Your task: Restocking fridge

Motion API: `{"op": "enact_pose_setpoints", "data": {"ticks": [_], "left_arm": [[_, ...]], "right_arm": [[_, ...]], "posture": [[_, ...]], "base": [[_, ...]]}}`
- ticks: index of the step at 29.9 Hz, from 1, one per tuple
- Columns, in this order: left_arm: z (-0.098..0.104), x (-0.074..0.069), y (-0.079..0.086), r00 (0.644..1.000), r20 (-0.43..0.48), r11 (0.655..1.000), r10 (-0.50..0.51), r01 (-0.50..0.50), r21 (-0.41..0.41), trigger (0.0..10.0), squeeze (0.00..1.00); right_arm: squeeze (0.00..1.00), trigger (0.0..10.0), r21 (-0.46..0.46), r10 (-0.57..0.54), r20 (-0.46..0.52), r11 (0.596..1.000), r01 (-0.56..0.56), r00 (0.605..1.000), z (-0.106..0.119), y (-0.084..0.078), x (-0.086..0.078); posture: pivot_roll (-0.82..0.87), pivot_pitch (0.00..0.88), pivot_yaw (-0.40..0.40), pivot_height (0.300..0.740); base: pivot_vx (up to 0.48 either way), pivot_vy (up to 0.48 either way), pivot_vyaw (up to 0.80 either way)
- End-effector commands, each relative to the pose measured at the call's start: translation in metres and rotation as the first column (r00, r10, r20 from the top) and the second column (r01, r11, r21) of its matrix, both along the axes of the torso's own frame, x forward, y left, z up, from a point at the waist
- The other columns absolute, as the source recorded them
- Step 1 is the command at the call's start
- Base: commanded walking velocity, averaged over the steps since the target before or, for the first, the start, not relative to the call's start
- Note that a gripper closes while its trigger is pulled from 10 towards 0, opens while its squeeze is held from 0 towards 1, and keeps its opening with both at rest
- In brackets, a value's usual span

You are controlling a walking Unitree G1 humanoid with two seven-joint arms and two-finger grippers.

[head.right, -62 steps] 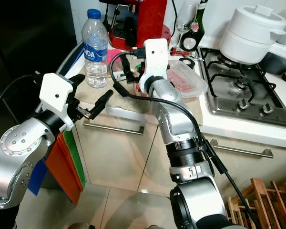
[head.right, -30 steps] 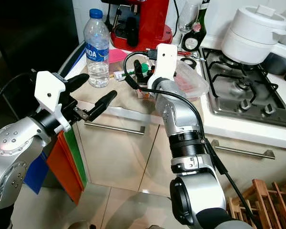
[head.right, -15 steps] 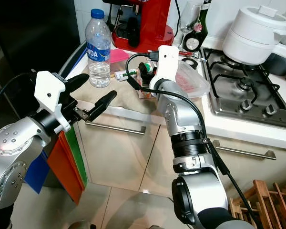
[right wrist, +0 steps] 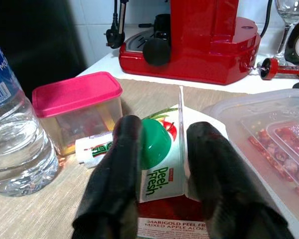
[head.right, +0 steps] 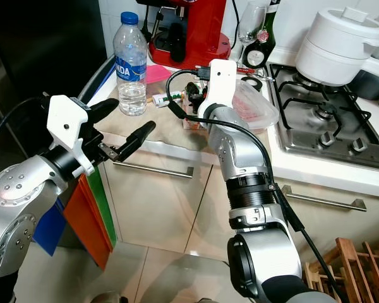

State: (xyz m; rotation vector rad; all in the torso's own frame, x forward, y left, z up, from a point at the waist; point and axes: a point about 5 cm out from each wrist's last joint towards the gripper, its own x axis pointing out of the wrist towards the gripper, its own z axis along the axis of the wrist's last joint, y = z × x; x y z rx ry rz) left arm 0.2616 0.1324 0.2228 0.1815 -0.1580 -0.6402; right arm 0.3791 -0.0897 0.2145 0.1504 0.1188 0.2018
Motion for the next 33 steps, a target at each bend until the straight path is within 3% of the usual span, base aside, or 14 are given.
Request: {"op": "enact_pose_setpoints", "data": {"ticks": [1,13,17,33], "left_arm": [[0.000,-0.002,-0.003,1.000,0.001,1.000,-0.009,0.009,0.016,10.0,0.00],[-0.001,-0.002,0.000,1.000,0.003,1.000,0.029,-0.029,0.009,10.0,0.00],[-0.001,-0.001,-0.001,0.999,0.006,0.999,0.036,-0.036,0.004,10.0,0.00],[0.003,0.004,0.004,0.994,0.025,0.994,0.109,-0.109,-0.015,10.0,0.00]], "right_arm": [[0.00,0.0,0.000,-0.014,-0.038,1.000,0.014,0.999,-0.009,-0.004,-0.003],[0.00,0.0,0.021,0.022,-0.030,1.000,-0.022,0.999,-0.010,0.003,-0.009],[0.00,0.0,0.091,0.076,0.048,0.993,-0.080,0.996,0.008,0.009,-0.016],[0.00,0.0,0.101,0.063,0.190,0.991,-0.083,0.980,0.042,0.002,-0.026]], "posture": [[0.08,0.017,-0.057,0.740],[0.08,0.023,-0.064,0.740],[0.07,0.018,-0.067,0.740],[0.07,0.025,-0.069,0.740]], "base": [[0.000,0.000,0.00],[0.000,0.000,0.00],[0.000,0.000,0.00],[0.000,0.000,0.00]]}}
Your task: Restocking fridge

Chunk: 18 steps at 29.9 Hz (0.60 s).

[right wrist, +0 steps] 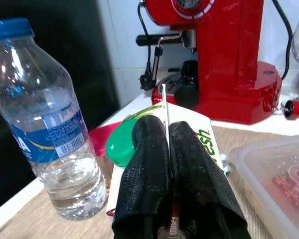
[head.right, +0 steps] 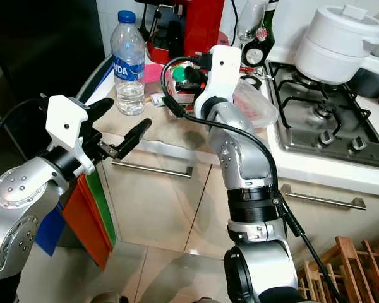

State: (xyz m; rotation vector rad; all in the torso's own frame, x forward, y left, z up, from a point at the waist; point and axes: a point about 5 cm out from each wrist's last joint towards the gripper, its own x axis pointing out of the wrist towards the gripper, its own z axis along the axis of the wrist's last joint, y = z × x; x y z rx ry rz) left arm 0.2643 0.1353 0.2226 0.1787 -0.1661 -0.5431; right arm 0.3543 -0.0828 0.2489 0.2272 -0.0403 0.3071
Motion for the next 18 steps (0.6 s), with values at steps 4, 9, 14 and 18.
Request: {"op": "enact_pose_setpoints", "data": {"ticks": [4,9,14,18], "left_arm": [[0.005,0.007,0.005,0.996,0.025,0.997,0.080,-0.080,-0.008,10.0,0.00],[0.007,0.015,0.010,0.982,0.038,0.982,0.187,-0.186,-0.027,10.0,0.00],[0.006,0.014,-0.003,0.989,0.050,0.990,0.142,-0.142,-0.013,10.0,0.00],[0.006,0.017,-0.010,0.990,0.035,0.990,0.138,-0.137,-0.025,10.0,0.00]], "right_arm": [[0.00,0.0,0.055,-0.037,0.132,0.998,0.030,0.991,0.023,-0.011,-0.009],[0.00,10.0,0.073,-0.050,0.237,0.997,0.033,0.970,0.044,-0.022,-0.023],[0.00,10.0,0.031,-0.084,0.323,0.996,0.078,0.943,0.055,-0.044,-0.046],[0.00,10.0,0.036,-0.115,0.311,0.993,0.109,0.943,0.045,-0.053,-0.054]], "posture": [[0.07,0.018,-0.074,0.740],[0.07,0.012,-0.079,0.740],[0.04,0.000,-0.076,0.740],[0.03,0.000,-0.073,0.740]], "base": [[0.000,0.000,0.00],[0.000,0.000,0.00],[0.000,0.000,-0.08],[0.000,0.000,-0.80]]}}
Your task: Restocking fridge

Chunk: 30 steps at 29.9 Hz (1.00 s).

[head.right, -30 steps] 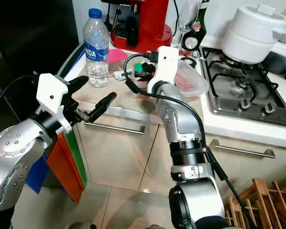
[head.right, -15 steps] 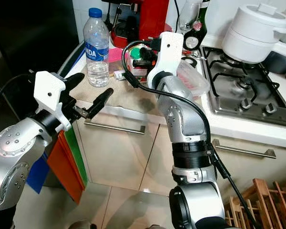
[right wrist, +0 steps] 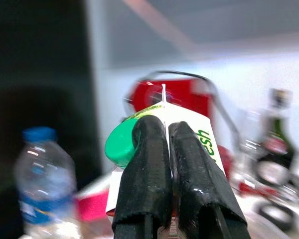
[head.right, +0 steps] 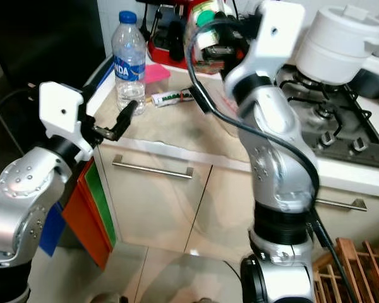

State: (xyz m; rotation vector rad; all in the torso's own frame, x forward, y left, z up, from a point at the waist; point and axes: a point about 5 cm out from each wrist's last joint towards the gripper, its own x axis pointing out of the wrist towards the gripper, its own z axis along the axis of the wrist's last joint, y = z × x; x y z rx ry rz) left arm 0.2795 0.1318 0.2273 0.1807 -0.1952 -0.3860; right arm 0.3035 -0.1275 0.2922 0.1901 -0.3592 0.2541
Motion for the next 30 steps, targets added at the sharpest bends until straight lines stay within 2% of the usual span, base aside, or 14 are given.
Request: {"op": "enact_pose_setpoints", "data": {"ticks": [1,5,9,14,17,18,25,27,30], "left_arm": [[0.001,0.003,-0.009,1.000,-0.012,1.000,-0.020,0.020,-0.018,10.0,0.00],[0.002,0.003,-0.013,0.999,0.005,0.999,-0.032,0.032,-0.013,10.0,0.00],[-0.001,0.005,-0.022,0.998,0.007,0.998,-0.066,0.066,0.006,10.0,0.00],[0.004,0.009,-0.038,0.992,0.020,0.992,-0.127,0.127,-0.013,10.0,0.00],[0.004,0.012,-0.040,0.991,0.024,0.991,-0.130,0.130,-0.004,10.0,0.00],[0.005,0.014,-0.040,0.990,0.030,0.991,-0.135,0.135,-0.002,10.0,0.00],[0.004,0.019,-0.039,0.992,0.035,0.993,-0.119,0.119,-0.007,10.0,0.00],[0.005,0.017,-0.040,0.992,0.037,0.992,-0.121,0.122,-0.026,10.0,0.00],[0.000,0.005,-0.038,0.990,0.015,0.989,-0.143,0.144,-0.036,10.0,0.00]], "right_arm": [[0.00,10.0,0.007,-0.053,-0.001,0.999,0.053,0.999,-0.003,-0.012,-0.007],[0.00,10.0,0.012,-0.074,-0.006,0.997,0.074,0.997,-0.010,-0.017,-0.013],[0.00,10.0,0.133,-0.032,-0.016,0.991,0.034,0.999,-0.019,-0.022,-0.027],[0.00,10.0,0.101,-0.066,0.049,0.993,0.061,0.997,-0.017,-0.032,-0.042],[0.00,10.0,0.095,-0.082,0.054,0.993,0.076,0.995,-0.019,-0.035,-0.047],[0.00,10.0,0.037,-0.082,0.054,0.996,0.080,0.995,-0.022,-0.036,-0.053],[0.00,10.0,-0.003,-0.066,0.021,0.998,0.066,0.998,-0.030,-0.037,-0.067],[0.00,10.0,-0.014,-0.062,0.015,0.998,0.062,0.998,-0.032,-0.037,-0.072],[0.00,10.0,-0.023,-0.086,0.001,0.996,0.086,0.996,-0.036,-0.040,-0.076]], "posture": [[0.02,0.000,-0.071,0.740],[0.02,0.000,-0.066,0.740],[0.01,0.000,-0.051,0.740],[0.00,0.000,-0.021,0.740],[0.00,0.000,-0.019,0.740],[-0.01,0.000,-0.019,0.740],[-0.02,0.000,-0.030,0.740],[-0.02,0.000,-0.038,0.740],[-0.02,0.000,-0.053,0.740]], "base": [[0.000,0.000,-0.80],[0.000,0.000,-0.80],[0.000,0.000,-0.80],[0.000,0.000,-0.80],[0.000,0.000,-0.80],[0.000,0.000,-0.80],[0.000,0.000,-0.80],[0.000,0.000,-0.80],[0.000,0.000,-0.80]]}}
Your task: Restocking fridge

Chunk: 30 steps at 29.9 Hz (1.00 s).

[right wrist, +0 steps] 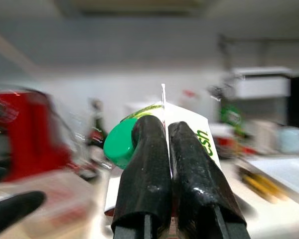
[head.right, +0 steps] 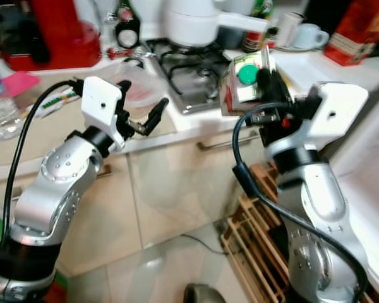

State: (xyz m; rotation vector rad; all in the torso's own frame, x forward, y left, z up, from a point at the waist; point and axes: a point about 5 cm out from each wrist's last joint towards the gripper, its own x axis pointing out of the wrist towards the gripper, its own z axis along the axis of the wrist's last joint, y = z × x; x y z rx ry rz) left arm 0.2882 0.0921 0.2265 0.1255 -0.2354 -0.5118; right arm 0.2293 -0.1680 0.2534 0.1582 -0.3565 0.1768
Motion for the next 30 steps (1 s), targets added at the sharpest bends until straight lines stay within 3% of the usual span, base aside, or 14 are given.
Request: {"op": "enact_pose_setpoints", "data": {"ticks": [1,11,15,24,30], "left_arm": [[-0.002,-0.007,0.002,1.000,-0.012,1.000,-0.023,0.023,0.015,10.0,0.00],[-0.003,-0.013,0.002,0.998,-0.036,0.998,-0.059,0.060,0.023,10.0,0.00],[-0.009,-0.015,0.007,0.995,-0.092,0.999,-0.030,0.031,0.015,10.0,0.00],[-0.012,-0.021,0.015,0.990,-0.141,1.000,0.003,-0.004,-0.010,10.0,0.00],[-0.011,-0.020,0.021,0.992,-0.117,0.999,0.040,-0.038,0.015,10.0,0.00]], "right_arm": [[0.00,10.0,-0.018,-0.012,0.003,1.000,0.012,1.000,0.002,-0.001,-0.003],[0.00,10.0,-0.083,-0.041,-0.040,0.996,0.037,0.998,-0.004,0.001,0.001],[0.00,10.0,-0.122,-0.087,-0.132,0.990,0.071,0.987,-0.020,-0.002,0.001],[0.00,10.0,-0.104,-0.084,-0.161,0.992,0.067,0.983,-0.027,0.009,-0.002],[0.00,10.0,-0.099,-0.079,-0.185,0.993,0.062,0.979,-0.032,0.014,-0.004]], "posture": [[-0.02,0.000,-0.058,0.740],[-0.02,0.016,-0.075,0.740],[-0.01,0.023,-0.078,0.740],[-0.01,0.038,-0.065,0.740],[-0.01,0.045,-0.057,0.740]], "base": [[0.000,0.000,-0.80],[0.000,0.000,-0.80],[0.000,0.000,-0.80],[0.000,0.000,-0.80],[0.000,0.000,-0.80]]}}
